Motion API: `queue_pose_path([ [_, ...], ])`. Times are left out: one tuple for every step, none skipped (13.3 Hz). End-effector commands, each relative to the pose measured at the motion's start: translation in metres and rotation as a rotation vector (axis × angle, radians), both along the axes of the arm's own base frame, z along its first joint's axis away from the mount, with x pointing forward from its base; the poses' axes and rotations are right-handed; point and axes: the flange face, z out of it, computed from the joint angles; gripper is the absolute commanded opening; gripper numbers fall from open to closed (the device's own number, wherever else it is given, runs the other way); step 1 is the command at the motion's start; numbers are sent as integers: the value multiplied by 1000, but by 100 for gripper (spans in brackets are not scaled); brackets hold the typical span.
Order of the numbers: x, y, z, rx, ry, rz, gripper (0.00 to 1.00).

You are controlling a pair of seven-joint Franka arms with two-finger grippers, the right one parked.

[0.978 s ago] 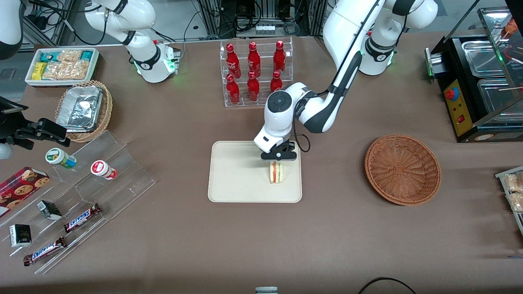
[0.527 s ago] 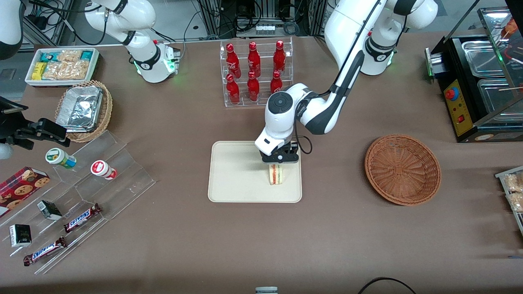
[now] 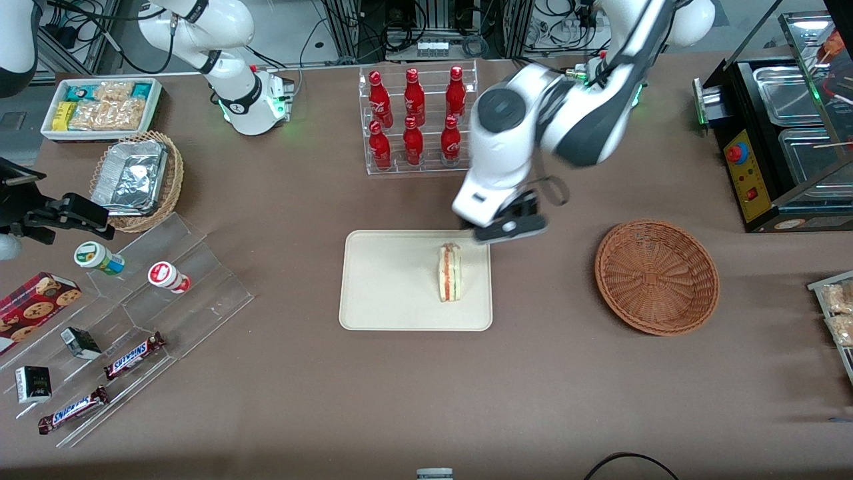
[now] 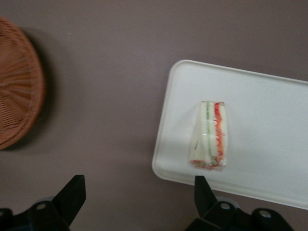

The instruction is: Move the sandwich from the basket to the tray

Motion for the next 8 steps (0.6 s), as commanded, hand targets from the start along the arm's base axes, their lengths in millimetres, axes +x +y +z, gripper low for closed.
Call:
queue_pose_path([
  [-19,58,61,-2,5,66,100],
  [-20,83,78,-7,-7,89,100],
  [-20,109,93,-11,-11,100,100],
  [-19,136,108,-11,-4,79,100],
  [-17,163,118,-7,8,57,100],
  [-15,192,129,-7,15,41,100],
  [-15,215,135,-7,22,30,100],
  [-12,240,137,-10,24,23,100],
])
